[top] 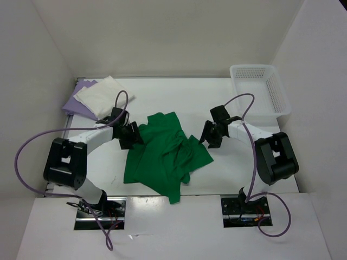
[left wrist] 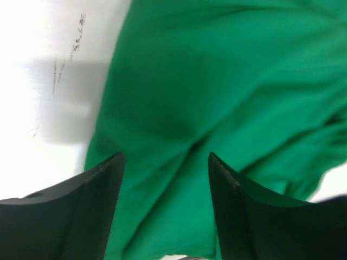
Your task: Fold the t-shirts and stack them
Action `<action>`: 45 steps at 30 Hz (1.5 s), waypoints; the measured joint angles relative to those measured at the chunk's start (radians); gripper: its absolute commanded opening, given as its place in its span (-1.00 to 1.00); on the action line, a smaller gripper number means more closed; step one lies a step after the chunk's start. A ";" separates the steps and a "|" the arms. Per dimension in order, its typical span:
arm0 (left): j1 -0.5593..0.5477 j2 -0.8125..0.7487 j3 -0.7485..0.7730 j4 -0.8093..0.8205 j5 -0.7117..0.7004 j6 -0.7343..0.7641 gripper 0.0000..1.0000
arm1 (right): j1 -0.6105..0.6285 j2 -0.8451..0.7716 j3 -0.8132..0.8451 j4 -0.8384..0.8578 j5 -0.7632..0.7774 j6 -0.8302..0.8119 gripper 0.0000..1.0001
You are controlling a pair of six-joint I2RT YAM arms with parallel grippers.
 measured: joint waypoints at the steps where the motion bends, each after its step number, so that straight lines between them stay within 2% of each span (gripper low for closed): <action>1: -0.003 0.024 0.000 0.003 0.000 0.000 0.22 | 0.000 0.000 0.000 0.000 0.023 0.006 0.15; 2: -0.010 0.051 0.000 0.007 0.000 0.000 0.00 | 0.000 0.000 -0.003 0.000 0.040 0.011 0.15; 4: -0.024 0.100 0.010 0.013 0.008 -0.002 -0.28 | 0.000 0.000 -0.014 0.000 0.066 0.022 0.13; 5: -0.030 0.116 0.023 0.020 0.010 -0.001 -0.50 | 0.000 0.002 -0.020 -0.001 0.073 0.027 0.10; 6: -0.035 0.134 0.038 0.024 0.013 -0.003 -0.57 | 0.000 0.006 -0.026 -0.002 0.073 0.029 0.08; 10: -0.047 0.234 0.153 0.032 0.006 -0.001 -0.75 | -0.001 0.029 -0.034 0.005 0.018 0.039 -0.07; 12: -0.049 0.296 0.245 0.037 -0.006 0.001 -0.75 | -0.002 0.031 -0.043 0.017 -0.020 0.043 -0.17; 13: -0.049 0.334 0.306 0.037 -0.014 0.002 -0.75 | -0.002 0.031 -0.051 0.023 -0.041 0.045 -0.25; 14: -0.049 0.373 0.373 0.031 -0.023 0.003 -0.75 | -0.002 0.031 -0.056 0.026 -0.059 0.047 -0.47; 15: -0.049 0.419 0.456 0.026 -0.029 0.006 -0.75 | -0.002 0.031 -0.063 0.030 -0.074 0.047 -0.59; 16: -0.049 0.463 0.540 0.024 -0.035 0.006 -0.69 | -0.002 0.031 -0.066 0.031 -0.084 0.050 -0.71; 17: -0.049 0.500 0.616 0.025 -0.040 0.008 -0.59 | -0.002 0.031 -0.066 0.031 -0.092 0.052 -0.96; 19: -0.049 0.552 0.737 0.038 -0.042 0.013 -0.31 | -0.002 0.034 -0.066 0.039 -0.102 0.053 -1.00; 20: -0.049 0.564 0.778 0.047 -0.041 0.011 0.03 | -0.002 0.039 -0.064 0.045 -0.108 0.054 -1.00; 22: -0.049 0.560 0.808 0.065 -0.041 0.008 0.33 | -0.002 0.050 -0.055 0.050 -0.113 0.055 -1.00; 23: -0.049 0.550 0.805 0.075 -0.043 0.005 0.48 | -0.006 0.052 -0.048 0.051 -0.112 0.055 -1.00; 24: -0.048 0.537 0.789 0.085 -0.045 0.006 0.51 | -0.010 0.051 -0.039 0.047 -0.108 0.055 -1.00; 26: -0.040 0.476 0.696 0.108 -0.055 0.001 0.51 | -0.027 0.040 -0.008 0.035 -0.090 0.050 -1.00; 28: -0.027 0.397 0.579 0.114 -0.058 0.000 0.43 | -0.061 0.014 0.029 0.014 -0.072 0.040 -1.00; 33: 0.030 0.110 0.237 0.072 -0.078 -0.003 0.40 | -0.219 -0.137 0.087 -0.001 -0.026 0.016 -1.00; 37: 0.027 -0.084 0.033 0.019 -0.093 -0.011 0.36 | -0.233 -0.173 0.068 -0.004 -0.024 0.013 -1.00; 41: 0.022 -0.165 -0.054 -0.023 -0.134 -0.032 0.45 | -0.255 -0.177 0.006 -0.042 -0.003 0.016 -1.00; 45: 0.023 -0.123 -0.053 0.021 -0.152 -0.056 0.45 | -0.306 -0.173 0.016 -0.058 0.020 0.007 -1.00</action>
